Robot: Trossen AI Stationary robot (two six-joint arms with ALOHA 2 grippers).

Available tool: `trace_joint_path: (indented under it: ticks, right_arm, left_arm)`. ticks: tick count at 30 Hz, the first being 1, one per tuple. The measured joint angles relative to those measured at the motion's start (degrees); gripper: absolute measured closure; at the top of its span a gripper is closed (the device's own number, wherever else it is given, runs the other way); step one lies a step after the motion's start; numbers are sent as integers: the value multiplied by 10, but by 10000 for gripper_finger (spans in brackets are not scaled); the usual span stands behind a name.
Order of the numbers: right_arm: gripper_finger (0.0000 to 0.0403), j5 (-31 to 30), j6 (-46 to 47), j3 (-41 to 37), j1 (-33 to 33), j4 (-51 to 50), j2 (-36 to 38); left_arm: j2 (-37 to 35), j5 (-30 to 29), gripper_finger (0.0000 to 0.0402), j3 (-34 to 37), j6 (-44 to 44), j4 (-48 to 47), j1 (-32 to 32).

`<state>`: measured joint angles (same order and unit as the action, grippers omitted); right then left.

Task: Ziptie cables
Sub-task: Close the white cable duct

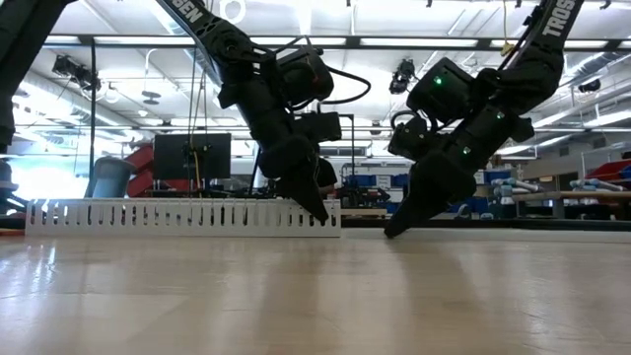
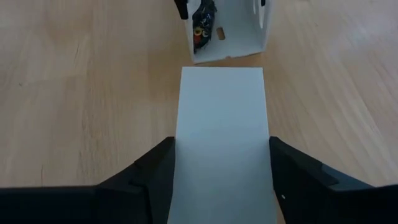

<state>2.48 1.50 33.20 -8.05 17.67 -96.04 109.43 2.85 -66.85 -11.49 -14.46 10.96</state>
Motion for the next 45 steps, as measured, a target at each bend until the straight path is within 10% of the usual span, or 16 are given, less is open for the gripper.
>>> trace_joint_path:
  ticks: [19,32,45]
  right_arm:
    - [221,-13,5,-1,0,-18,54]
    - [86,-16,-10,231,19,-389,37]
    - [51,-18,-78,357,2,-486,-99]
  left_arm:
    - [0,0,183,0,0,0,0]
    - [0,0,183,0,0,1,0]
    - [-2,12,183,18,14,-7,3]
